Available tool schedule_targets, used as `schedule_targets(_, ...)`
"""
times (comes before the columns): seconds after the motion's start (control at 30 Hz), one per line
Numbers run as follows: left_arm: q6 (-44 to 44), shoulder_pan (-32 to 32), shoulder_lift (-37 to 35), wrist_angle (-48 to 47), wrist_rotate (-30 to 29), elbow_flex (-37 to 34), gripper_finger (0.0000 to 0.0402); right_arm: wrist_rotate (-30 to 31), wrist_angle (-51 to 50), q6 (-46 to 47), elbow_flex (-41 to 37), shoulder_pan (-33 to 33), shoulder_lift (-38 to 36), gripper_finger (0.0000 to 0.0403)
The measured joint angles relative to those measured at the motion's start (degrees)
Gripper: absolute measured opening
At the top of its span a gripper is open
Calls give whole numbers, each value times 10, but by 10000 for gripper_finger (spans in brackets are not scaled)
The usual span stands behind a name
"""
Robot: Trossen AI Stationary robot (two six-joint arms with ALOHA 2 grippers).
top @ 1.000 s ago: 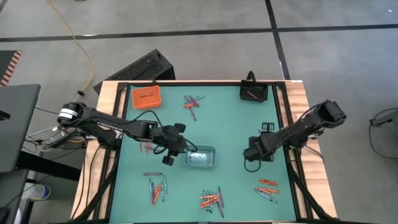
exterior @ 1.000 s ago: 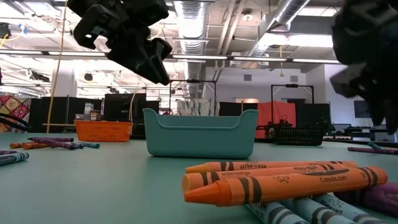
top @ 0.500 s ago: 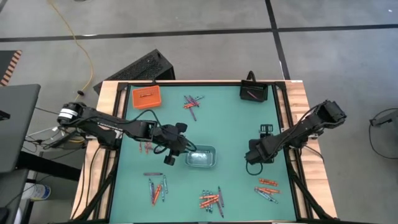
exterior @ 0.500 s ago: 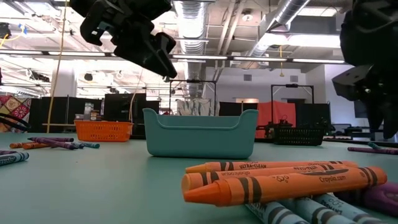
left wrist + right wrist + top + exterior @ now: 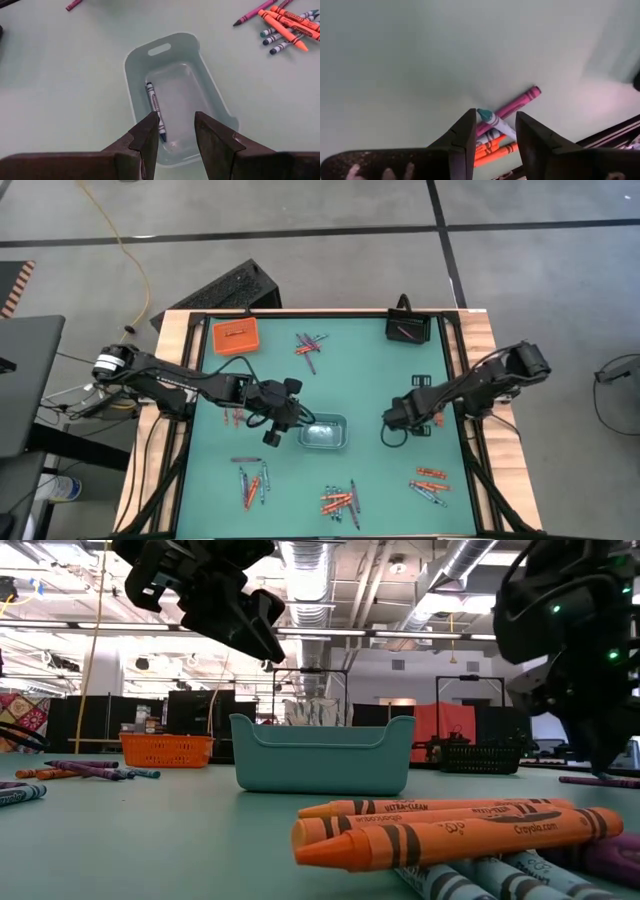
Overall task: Sort crayons
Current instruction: Put the light blue crayon into the blue bin
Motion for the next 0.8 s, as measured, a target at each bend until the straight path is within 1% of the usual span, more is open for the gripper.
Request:
schedule_targets(0.1,1,0,0,-3,0,0,117,-15,2,-10,0,-11,12,129)
schedule_targets(0.3,10,0,0,-2,0,0,117,-28,10,-24,0,-12,34,127)
schedule_targets(0.43,12,0,0,-2,1,0,117,-31,11,-26,0,-12,54,115)
schedule_targets(0.53,12,0,0,-2,1,0,117,-28,10,-26,0,-12,70,89)
schedule_targets(0.73,12,0,0,-2,1,0,117,-22,8,-26,2,-13,86,15)
schedule_targets(0.8,12,0,0,-3,1,0,117,-17,3,-22,5,-13,85,7)
